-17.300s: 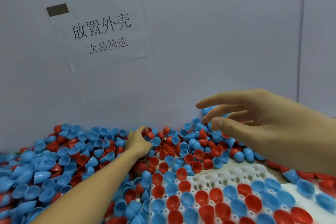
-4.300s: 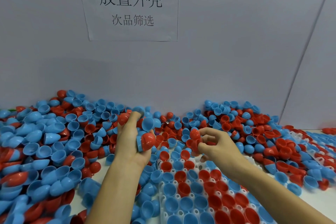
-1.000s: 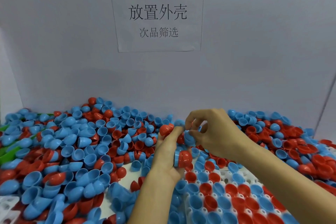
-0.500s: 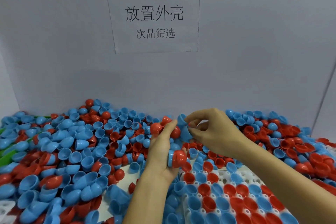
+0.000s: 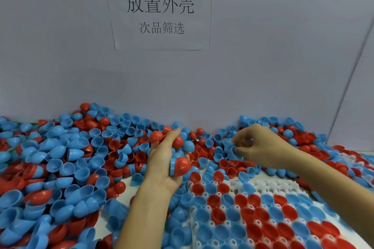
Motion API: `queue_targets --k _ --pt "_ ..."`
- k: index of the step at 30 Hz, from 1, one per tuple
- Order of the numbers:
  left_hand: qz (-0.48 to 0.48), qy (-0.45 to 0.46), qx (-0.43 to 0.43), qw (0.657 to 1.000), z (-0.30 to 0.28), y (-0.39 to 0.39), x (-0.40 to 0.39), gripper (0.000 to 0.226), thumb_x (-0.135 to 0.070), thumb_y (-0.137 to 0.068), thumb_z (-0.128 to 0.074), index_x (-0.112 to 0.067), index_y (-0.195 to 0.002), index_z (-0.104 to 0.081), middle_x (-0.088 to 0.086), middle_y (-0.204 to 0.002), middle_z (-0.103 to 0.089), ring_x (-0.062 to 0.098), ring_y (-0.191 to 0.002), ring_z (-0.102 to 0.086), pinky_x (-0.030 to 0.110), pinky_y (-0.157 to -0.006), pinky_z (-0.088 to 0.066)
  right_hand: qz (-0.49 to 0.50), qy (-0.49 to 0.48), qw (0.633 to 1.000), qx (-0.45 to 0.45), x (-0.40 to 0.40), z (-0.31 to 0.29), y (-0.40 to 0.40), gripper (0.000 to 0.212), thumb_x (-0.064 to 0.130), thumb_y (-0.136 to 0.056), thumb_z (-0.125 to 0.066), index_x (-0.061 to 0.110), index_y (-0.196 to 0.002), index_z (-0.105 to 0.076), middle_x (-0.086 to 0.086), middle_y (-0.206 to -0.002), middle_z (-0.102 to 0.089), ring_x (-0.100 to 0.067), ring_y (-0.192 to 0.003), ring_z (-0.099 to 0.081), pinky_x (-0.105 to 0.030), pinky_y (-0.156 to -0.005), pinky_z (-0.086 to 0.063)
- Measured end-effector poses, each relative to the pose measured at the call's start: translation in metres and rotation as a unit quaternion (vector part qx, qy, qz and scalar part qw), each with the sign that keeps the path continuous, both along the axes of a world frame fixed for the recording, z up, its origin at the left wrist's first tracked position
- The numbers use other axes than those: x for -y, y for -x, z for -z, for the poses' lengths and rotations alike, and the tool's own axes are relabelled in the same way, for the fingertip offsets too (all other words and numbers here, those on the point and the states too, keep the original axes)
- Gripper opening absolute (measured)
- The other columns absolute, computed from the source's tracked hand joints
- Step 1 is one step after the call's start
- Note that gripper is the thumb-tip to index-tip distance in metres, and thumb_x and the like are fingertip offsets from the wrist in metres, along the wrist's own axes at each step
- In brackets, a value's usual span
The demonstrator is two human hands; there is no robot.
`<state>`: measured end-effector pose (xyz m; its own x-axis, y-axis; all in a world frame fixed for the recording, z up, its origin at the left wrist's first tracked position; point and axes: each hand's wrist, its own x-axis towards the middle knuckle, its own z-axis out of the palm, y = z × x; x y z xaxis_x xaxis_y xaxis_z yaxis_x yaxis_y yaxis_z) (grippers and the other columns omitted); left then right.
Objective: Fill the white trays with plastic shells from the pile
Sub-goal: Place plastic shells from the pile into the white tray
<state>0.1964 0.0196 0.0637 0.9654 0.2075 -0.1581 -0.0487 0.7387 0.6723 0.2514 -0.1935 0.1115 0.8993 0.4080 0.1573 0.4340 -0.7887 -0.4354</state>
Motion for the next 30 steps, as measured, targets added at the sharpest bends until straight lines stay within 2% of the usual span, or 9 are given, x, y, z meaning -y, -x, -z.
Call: queue_targets --k 4,7,11,15,21,22,25,28,30 --pt "0.007 0.004 0.004 1.000 -0.002 0.002 0.004 0.016 -0.015 -0.090 -0.069 -0.018 -0.076 -0.064 -0.003 -0.059 -0.065 0.005 -0.044 -0.060 0.019 -0.037 -0.045 -0.001 0.131 0.991 -0.030 0.009 0.028 -0.007 0.009 0.013 -0.090 -0.068 0.014 -0.092 -0.077 -0.001 -0.082 -0.073 -0.018 -0.072 -0.067 -0.027 -0.068 -0.059" --pt "0.010 0.001 0.009 1.000 -0.003 0.003 0.006 0.011 -0.015 -0.091 -0.068 -0.018 -0.081 -0.065 -0.003 -0.063 -0.068 0.005 -0.049 -0.064 0.018 -0.042 -0.048 -0.001 0.184 0.982 -0.042 0.006 0.049 -0.011 0.012 0.006 -0.088 -0.063 0.004 -0.091 -0.074 -0.007 -0.079 -0.071 -0.014 -0.061 -0.055 -0.029 -0.061 -0.054" --pt "0.015 -0.006 0.008 1.000 -0.002 0.004 0.006 0.006 -0.016 -0.091 -0.069 -0.015 -0.095 -0.065 0.001 -0.072 -0.069 0.007 -0.052 -0.065 0.020 -0.042 -0.049 0.005 0.263 0.965 -0.024 -0.004 0.065 -0.009 0.018 0.004 -0.081 -0.061 0.018 -0.070 -0.062 0.007 -0.063 -0.050 -0.013 -0.056 -0.048 -0.025 -0.049 -0.039" --pt "0.016 -0.002 0.017 1.000 -0.001 0.004 0.007 0.006 -0.016 -0.091 -0.069 -0.015 -0.096 -0.065 0.001 -0.078 -0.071 0.007 -0.060 -0.069 0.021 -0.047 -0.052 -0.011 0.315 0.949 0.005 -0.009 0.070 -0.008 0.030 0.000 -0.078 -0.058 0.013 -0.056 -0.042 -0.001 -0.060 -0.040 -0.019 -0.055 -0.038 -0.028 -0.045 -0.030" --pt "0.013 0.006 0.008 1.000 0.001 0.002 0.007 0.017 -0.016 -0.090 -0.070 -0.013 -0.106 -0.067 0.007 -0.096 -0.072 0.013 -0.078 -0.072 0.024 -0.054 -0.056 -0.024 0.320 0.947 -0.034 -0.008 0.062 -0.010 0.017 0.006 -0.082 -0.060 0.004 -0.065 -0.055 -0.006 -0.067 -0.044 -0.020 -0.060 -0.039 -0.032 -0.051 -0.034" --pt "0.014 0.006 0.007 1.000 0.001 0.001 0.007 0.018 -0.017 -0.090 -0.070 -0.013 -0.107 -0.067 0.007 -0.095 -0.072 0.012 -0.077 -0.072 0.024 -0.054 -0.057 -0.022 0.319 0.947 -0.031 -0.009 0.061 -0.009 0.010 0.006 -0.082 -0.060 0.003 -0.073 -0.063 -0.005 -0.069 -0.050 -0.019 -0.060 -0.042 -0.030 -0.051 -0.036" --pt "0.018 0.007 0.000 1.000 0.000 0.001 0.007 0.014 -0.017 -0.088 -0.071 -0.012 -0.100 -0.069 0.006 -0.088 -0.072 0.012 -0.070 -0.072 0.024 -0.052 -0.056 -0.011 0.298 0.954 -0.017 -0.011 0.054 -0.007 0.020 0.005 -0.088 -0.058 0.012 -0.097 -0.074 -0.003 -0.092 -0.069 -0.020 -0.073 -0.061 -0.030 -0.061 -0.055" --pt "0.018 0.011 0.005 1.000 -0.001 0.001 0.008 0.010 -0.016 -0.088 -0.071 -0.011 -0.096 -0.069 0.007 -0.088 -0.072 0.013 -0.071 -0.072 0.024 -0.053 -0.057 -0.016 0.210 0.977 0.017 -0.014 0.039 -0.005 0.022 0.006 -0.092 -0.053 0.012 -0.088 -0.074 -0.001 -0.082 -0.070 -0.019 -0.067 -0.062 -0.029 -0.063 -0.055" --pt "0.015 0.010 0.007 1.000 -0.002 0.001 0.009 0.010 -0.015 -0.088 -0.070 -0.011 -0.097 -0.068 0.007 -0.083 -0.072 0.013 -0.068 -0.072 0.024 -0.053 -0.057 -0.027 0.101 0.994 0.041 -0.020 0.022 0.003 0.023 0.011 -0.097 -0.053 0.021 -0.102 -0.074 0.002 -0.085 -0.073 -0.008 -0.062 -0.062 -0.019 -0.064 -0.055"
